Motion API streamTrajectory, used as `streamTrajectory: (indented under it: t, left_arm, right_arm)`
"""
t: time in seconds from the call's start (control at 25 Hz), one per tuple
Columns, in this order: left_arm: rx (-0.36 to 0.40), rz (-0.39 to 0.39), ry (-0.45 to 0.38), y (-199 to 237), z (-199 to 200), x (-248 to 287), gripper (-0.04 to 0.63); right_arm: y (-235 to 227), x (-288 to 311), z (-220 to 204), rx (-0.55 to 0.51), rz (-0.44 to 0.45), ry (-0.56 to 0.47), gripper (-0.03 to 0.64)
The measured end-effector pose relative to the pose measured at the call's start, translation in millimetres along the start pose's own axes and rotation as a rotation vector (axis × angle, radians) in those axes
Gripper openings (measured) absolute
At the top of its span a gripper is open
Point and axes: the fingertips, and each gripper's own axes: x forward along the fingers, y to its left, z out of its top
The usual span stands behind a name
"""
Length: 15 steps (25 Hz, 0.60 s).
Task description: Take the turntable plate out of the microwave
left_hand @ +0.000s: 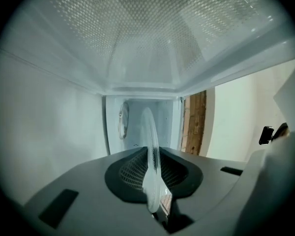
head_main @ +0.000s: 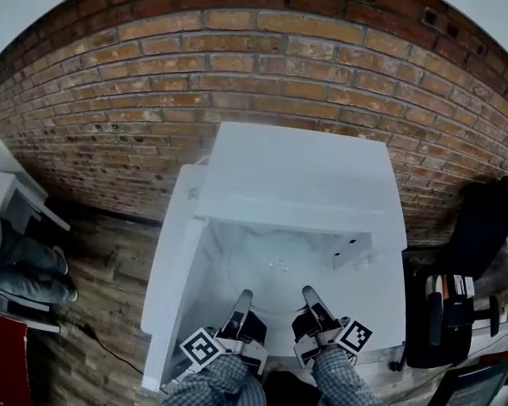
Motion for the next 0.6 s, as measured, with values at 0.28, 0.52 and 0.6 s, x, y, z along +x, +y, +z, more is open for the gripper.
streamTrajectory:
  t: [0.28, 0.52, 0.6]
  left_arm:
    - [0.003, -0.022, -0.038, -17.3, -27.0, -42.9, 0.052]
    - [0.011, -0.046, -0.047, -35.6, -61.2, -77.0, 0.052]
    - [0.006, -0.055, -0.049, -44.2, -72.3, -88.9, 0.054]
  right_arm:
    - [16.2, -44.0, -16.3, -0.015, 0.016, 0.023, 0.053]
    - [33.1, -91.9, -23.2, 0.003, 0.042, 0.012, 0.052]
    - [40.6, -108.8, -26.5, 0.006, 0.042, 0.008, 0.052]
